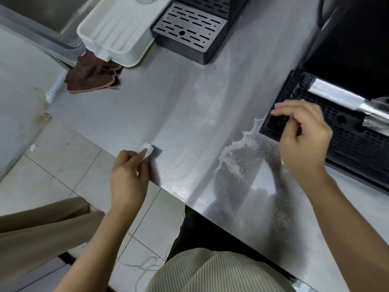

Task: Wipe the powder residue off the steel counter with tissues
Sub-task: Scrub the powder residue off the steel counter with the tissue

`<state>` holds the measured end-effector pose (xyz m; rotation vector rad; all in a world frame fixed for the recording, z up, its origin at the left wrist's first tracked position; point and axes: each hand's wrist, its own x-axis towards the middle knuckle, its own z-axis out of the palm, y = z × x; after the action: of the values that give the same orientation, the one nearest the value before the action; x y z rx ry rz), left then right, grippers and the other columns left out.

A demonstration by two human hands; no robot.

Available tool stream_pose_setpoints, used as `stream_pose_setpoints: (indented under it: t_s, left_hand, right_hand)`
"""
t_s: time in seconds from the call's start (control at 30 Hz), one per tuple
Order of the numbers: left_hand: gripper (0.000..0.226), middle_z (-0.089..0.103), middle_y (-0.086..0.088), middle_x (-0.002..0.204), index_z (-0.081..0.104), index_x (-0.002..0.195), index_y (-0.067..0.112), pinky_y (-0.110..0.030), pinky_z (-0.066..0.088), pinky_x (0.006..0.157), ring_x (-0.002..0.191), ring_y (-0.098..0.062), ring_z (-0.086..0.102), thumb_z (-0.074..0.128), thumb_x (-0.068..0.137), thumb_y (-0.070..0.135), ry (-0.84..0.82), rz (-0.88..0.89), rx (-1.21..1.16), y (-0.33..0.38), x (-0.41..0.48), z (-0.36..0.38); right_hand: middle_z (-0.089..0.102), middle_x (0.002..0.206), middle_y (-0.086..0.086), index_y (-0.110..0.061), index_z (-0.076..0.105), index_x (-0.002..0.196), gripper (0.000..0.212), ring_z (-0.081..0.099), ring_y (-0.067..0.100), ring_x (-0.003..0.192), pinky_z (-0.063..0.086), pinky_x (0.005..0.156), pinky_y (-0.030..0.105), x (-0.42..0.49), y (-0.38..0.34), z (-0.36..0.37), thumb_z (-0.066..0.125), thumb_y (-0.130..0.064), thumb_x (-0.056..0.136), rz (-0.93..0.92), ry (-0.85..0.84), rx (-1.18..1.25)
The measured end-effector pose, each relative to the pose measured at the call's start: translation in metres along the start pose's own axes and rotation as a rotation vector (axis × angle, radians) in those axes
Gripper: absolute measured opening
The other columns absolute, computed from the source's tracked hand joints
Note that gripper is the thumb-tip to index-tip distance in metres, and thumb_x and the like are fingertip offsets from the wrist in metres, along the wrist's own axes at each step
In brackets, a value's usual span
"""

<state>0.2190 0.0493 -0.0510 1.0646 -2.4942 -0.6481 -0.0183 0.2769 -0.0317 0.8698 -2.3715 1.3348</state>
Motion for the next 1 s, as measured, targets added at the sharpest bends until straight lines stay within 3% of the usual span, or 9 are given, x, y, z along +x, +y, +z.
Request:
stream_pose_setpoints:
  t_s: [0.2,0.4,0.47,0.53,0.63,0.7,0.83,0.93,1.0]
  left_hand:
    - [0.031,0.052,-0.002,0.09,0.066,0.117,0.005,-0.019,0.041,0.064,0.068,-0.015,0.052,0.061,0.087,-0.002,-0.154,0.151,-0.032,0.032,-0.057,0.02]
    - [0.033,0.052,0.007,0.097,0.066,0.117,0.014,-0.018,0.047,0.075,0.085,-0.006,0.055,0.059,0.086,0.004,-0.409,0.21,-0.274,0.095,-0.1,0.042]
    - [0.025,0.055,0.007,0.096,0.071,0.107,0.015,-0.01,0.044,0.073,0.084,0.004,0.054,0.059,0.087,0.009,-0.354,0.134,-0.33,0.094,-0.085,0.036]
    - [0.021,0.054,0.003,0.093,0.073,0.095,0.013,-0.009,0.041,0.068,0.076,0.004,0.051,0.054,0.087,0.017,-0.17,0.076,-0.27,0.078,-0.054,0.03]
    - [0.028,0.049,0.0,0.1,0.068,0.113,0.012,-0.018,0.042,0.071,0.079,-0.01,0.053,0.055,0.09,0.004,-0.042,-0.003,-0.126,0.051,-0.01,0.031]
    - [0.033,0.049,0.0,0.098,0.065,0.12,0.012,-0.017,0.04,0.074,0.083,-0.014,0.053,0.054,0.091,0.0,-0.075,0.048,-0.067,0.047,-0.005,0.038]
    - [0.031,0.052,-0.006,0.094,0.064,0.118,0.003,-0.029,0.047,0.073,0.081,-0.021,0.054,0.053,0.089,0.001,-0.168,0.231,-0.112,0.071,-0.037,0.057]
    - [0.036,0.053,-0.004,0.099,0.063,0.121,0.005,-0.028,0.046,0.078,0.086,-0.02,0.054,0.055,0.086,0.001,-0.317,0.352,-0.203,0.094,-0.071,0.065]
    - [0.032,0.054,0.001,0.099,0.067,0.117,0.01,-0.026,0.047,0.079,0.087,-0.016,0.056,0.054,0.087,0.008,-0.354,0.338,-0.262,0.098,-0.068,0.06]
  right_hand:
    - [0.069,0.099,0.011,0.0,0.071,0.092,0.04,0.064,0.026,0.097,0.049,0.08,0.03,0.006,0.029,0.003,0.035,0.016,0.08,0.11,-0.009,0.021]
    - [0.068,0.098,0.013,0.001,0.07,0.095,0.037,0.062,0.027,0.098,0.047,0.086,0.022,0.003,0.033,0.002,0.038,0.016,0.083,0.096,-0.07,-0.029]
    - [0.068,0.098,0.012,0.0,0.07,0.096,0.036,0.062,0.027,0.097,0.047,0.083,0.022,0.004,0.035,0.0,0.039,0.015,0.084,0.083,-0.083,-0.039]
    - [0.068,0.097,0.011,0.0,0.07,0.096,0.033,0.062,0.026,0.095,0.047,0.08,0.024,0.003,0.036,-0.001,0.041,0.014,0.086,0.077,-0.086,-0.042]
    - [0.068,0.096,0.011,0.0,0.07,0.095,0.029,0.063,0.027,0.095,0.049,0.081,0.027,0.003,0.036,0.001,0.044,0.012,0.088,0.065,-0.093,-0.04]
    - [0.069,0.096,0.011,0.0,0.07,0.094,0.028,0.063,0.027,0.096,0.051,0.084,0.032,0.003,0.036,0.001,0.045,0.011,0.088,0.063,-0.091,-0.037]
    - [0.068,0.094,0.011,0.0,0.07,0.093,0.027,0.063,0.028,0.095,0.053,0.083,0.038,0.003,0.036,0.0,0.046,0.011,0.087,0.053,-0.089,-0.029]
    - [0.068,0.092,0.012,0.0,0.07,0.091,0.025,0.063,0.029,0.093,0.053,0.081,0.04,0.002,0.037,0.001,0.047,0.011,0.087,0.051,-0.083,-0.017]
    - [0.068,0.091,0.011,0.0,0.07,0.09,0.024,0.063,0.029,0.092,0.053,0.081,0.039,0.001,0.037,0.001,0.048,0.01,0.087,0.056,-0.075,-0.017]
